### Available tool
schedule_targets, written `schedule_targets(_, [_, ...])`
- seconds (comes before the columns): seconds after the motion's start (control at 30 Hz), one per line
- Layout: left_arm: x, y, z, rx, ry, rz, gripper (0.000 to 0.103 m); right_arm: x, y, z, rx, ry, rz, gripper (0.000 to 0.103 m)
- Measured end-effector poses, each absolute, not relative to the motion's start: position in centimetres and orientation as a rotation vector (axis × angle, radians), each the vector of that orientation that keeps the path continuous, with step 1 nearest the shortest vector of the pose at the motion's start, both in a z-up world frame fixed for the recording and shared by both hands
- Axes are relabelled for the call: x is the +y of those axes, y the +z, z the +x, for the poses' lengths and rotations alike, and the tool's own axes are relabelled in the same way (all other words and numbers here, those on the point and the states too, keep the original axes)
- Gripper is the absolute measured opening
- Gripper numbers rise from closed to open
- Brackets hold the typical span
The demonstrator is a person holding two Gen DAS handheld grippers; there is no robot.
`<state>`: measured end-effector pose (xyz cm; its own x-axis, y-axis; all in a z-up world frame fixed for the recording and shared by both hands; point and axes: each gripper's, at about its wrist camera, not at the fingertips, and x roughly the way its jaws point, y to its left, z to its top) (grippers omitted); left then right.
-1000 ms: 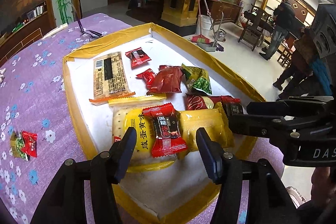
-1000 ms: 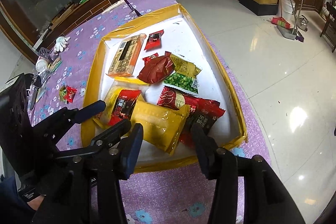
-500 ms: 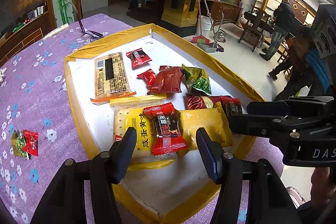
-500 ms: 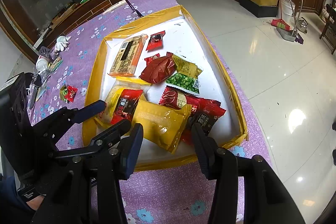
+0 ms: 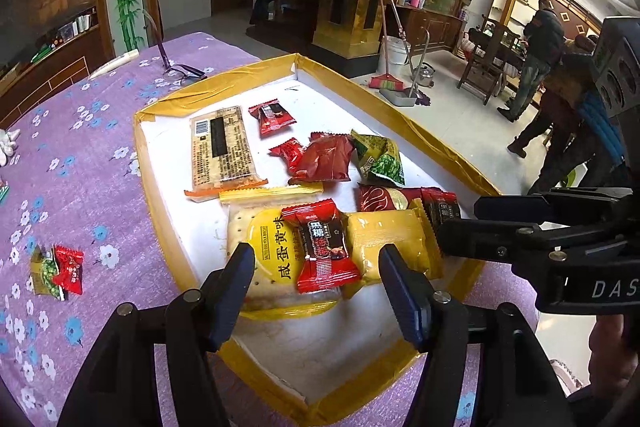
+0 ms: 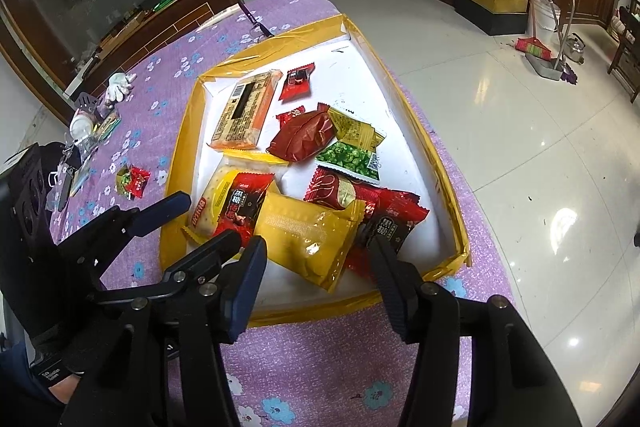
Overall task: Organize snacks
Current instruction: 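Move both tools back over the remaining snacks on the tablecloth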
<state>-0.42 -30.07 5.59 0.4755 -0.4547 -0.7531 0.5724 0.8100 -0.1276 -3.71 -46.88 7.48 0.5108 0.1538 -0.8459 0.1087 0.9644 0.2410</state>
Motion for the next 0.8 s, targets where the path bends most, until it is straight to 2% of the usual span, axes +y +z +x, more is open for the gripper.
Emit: schedule_targets(0.8, [-23.4, 6.2, 0.0, 0.860, -0.506, 0.045, 0.067, -42.6, 7.8, -3.2, 1.033, 0.061, 0.220, 0.053])
